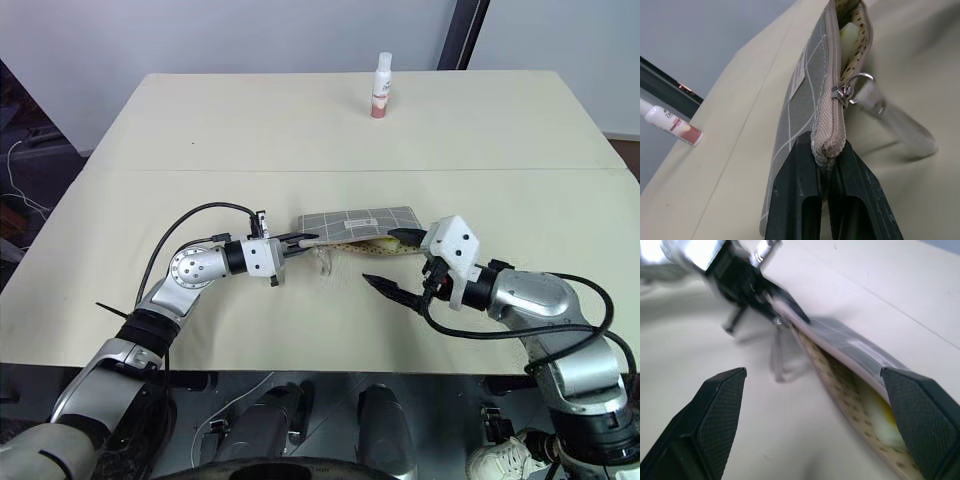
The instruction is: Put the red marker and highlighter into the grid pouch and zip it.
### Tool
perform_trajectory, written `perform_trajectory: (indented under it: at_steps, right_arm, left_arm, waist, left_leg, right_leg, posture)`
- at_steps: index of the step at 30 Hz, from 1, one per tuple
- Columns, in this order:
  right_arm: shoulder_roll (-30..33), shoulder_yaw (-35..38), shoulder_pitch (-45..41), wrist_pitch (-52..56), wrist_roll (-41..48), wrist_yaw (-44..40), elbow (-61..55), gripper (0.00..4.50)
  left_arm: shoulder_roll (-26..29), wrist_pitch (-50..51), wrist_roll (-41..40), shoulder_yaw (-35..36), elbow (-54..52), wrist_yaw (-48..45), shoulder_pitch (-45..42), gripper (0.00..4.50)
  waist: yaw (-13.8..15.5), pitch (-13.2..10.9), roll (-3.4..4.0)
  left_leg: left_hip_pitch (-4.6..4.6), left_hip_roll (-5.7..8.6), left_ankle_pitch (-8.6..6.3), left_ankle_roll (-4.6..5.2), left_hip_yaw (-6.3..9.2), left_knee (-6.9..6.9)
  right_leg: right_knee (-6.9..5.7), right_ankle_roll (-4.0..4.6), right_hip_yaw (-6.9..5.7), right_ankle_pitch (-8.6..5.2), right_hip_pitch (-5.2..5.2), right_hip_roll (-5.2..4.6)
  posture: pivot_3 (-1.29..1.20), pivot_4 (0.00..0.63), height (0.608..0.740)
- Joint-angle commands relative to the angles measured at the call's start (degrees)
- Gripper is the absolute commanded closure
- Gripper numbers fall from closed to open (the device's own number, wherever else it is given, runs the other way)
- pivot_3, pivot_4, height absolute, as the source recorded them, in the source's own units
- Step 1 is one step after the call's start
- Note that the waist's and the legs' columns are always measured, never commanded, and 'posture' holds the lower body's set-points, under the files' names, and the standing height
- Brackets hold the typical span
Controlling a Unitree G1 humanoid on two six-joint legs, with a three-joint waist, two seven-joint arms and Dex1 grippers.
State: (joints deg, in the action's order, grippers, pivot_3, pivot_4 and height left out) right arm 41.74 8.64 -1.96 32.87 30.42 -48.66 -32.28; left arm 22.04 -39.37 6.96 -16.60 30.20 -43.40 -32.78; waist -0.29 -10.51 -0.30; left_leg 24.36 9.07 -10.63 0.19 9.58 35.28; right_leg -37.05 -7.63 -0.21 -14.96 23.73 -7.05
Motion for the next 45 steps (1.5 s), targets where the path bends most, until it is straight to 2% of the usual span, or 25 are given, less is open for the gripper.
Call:
perform_trajectory:
  at_steps: [1, 4, 9, 13, 24, 27, 30, 34, 39, 45]
  right_arm:
    - [-1.1, -5.2, 2.7, 0.1, -2.2, 1.7, -0.8, 0.04]
    - [-4.9, -10.2, 2.6, 0.7, -4.3, 4.6, 3.1, 0.04]
    - [-13.4, -10.1, -3.7, 2.9, -3.8, 10.6, 13.7, 0.04]
    - [-18.9, -9.3, -8.0, 7.3, 2.7, 11.2, 13.0, 0.04]
    - [-23.4, -9.9, -11.6, 14.7, 8.6, 12.9, 13.7, 0.04]
    - [-24.5, -10.1, -12.1, 14.7, 9.0, 13.1, 13.7, 0.87]
    - [-27.2, -7.5, -13.5, 13.6, 9.2, 16.4, 15.4, 2.37]
    - [-26.6, -6.4, -12.5, 15.4, 10.6, 16.5, 14.7, 4.44]
    - [-21.9, -4.8, -10.2, 15.4, 10.0, 15.2, 14.0, 4.44]
    - [-10.4, 3.3, -7.8, 11.7, 7.9, 11.4, 19.2, 4.44]
  left_arm:
    - [-0.5, -1.2, -1.2, -0.2, -1.7, -0.9, -1.2, 4.5]
    - [-0.7, -1.3, 0.0, -0.6, -1.4, -0.5, -1.6, 4.5]
    - [-0.2, -3.4, 4.1, -1.6, -0.9, 1.5, -2.9, 4.5]
    - [0.2, -5.4, 8.1, -2.5, -0.1, 4.2, -3.7, 4.5]
    - [-0.6, -5.9, 11.2, -3.5, 1.2, 8.5, -4.0, 4.5]
    - [-1.2, -5.8, 11.3, -3.8, 0.9, 9.0, -3.4, 4.5]
    - [-1.1, -5.7, 11.1, -4.0, 0.3, 9.1, -2.7, 4.5]
    - [-0.6, -5.6, 11.2, -4.0, 0.1, 9.7, -2.3, 4.5]
    - [0.2, -5.0, 10.2, -3.3, -0.3, 10.0, -2.1, 4.5]
    - [1.6, -4.7, 8.6, -2.0, 0.9, 10.4, -1.9, 4.5]
  waist:
    - [0.1, 0.0, -0.01]
    - [0.0, 0.0, -0.01]
    - [-0.3, 0.0, -0.01]
    - [-0.2, 0.0, -0.01]
    - [-0.3, 0.0, 0.0]
    - [-0.3, 0.0, 0.01]
    - [-0.4, 0.0, 0.01]
    - [-0.3, 0.0, 0.02]
    - [-0.3, 0.0, 0.02]
    - [-0.2, 0.0, 0.02]
  left_leg:
    - [0.0, 0.0, 0.0, 0.0, 0.0, 0.0]
    - [0.0, 0.0, 0.0, 0.0, -0.03, 0.0]
    - [-0.02, 0.01, 0.01, -0.02, -0.04, 0.06]
    - [-0.05, -0.02, 0.03, -0.04, 0.01, 0.04]
    - [-0.03, -0.01, 0.03, -0.04, 0.03, -0.04]
    - [-0.03, -0.02, 0.03, -0.04, 0.02, -0.03]
    - [-0.04, -0.02, 0.04, -0.05, 0.02, -0.02]
    - [-0.04, -0.01, 0.04, -0.06, 0.02, -0.03]
    - [-0.03, -0.01, 0.04, -0.06, 0.02, -0.04]
    - [-0.04, -0.01, 0.04, -0.06, 0.0, -0.01]
  right_leg:
    - [0.01, 0.0, 0.0, 0.0, 0.0, 0.0]
    - [0.0, 0.0, 0.0, 0.0, 0.01, -0.05]
    - [0.0, 0.04, 0.0, 0.03, -0.02, 0.02]
    - [-0.02, 0.05, 0.01, 0.05, -0.03, 0.09]
    - [-0.05, 0.05, 0.01, 0.05, 0.05, 0.11]
    - [-0.05, 0.05, 0.02, 0.05, 0.05, 0.11]
    - [-0.06, 0.05, 0.02, 0.05, 0.05, 0.12]
    - [-0.08, 0.06, 0.03, 0.05, 0.06, 0.13]
    - [-0.07, 0.05, 0.03, 0.05, 0.07, 0.12]
    - [-0.06, 0.05, 0.03, 0.05, 0.03, 0.11]
  posture:
    - [0.0, 0.15, 0.74]
    - [0.0, 0.15, 0.74]
    - [0.0, 0.15, 0.74]
    - [0.0, 0.15, 0.74]
    - [0.0, 0.15, 0.74]
    - [0.0, 0.15, 0.74]
    - [0.0, 0.15, 0.74]
    - [0.0, 0.15, 0.74]
    - [0.0, 0.15, 0.74]
    - [0.0, 0.15, 0.74]
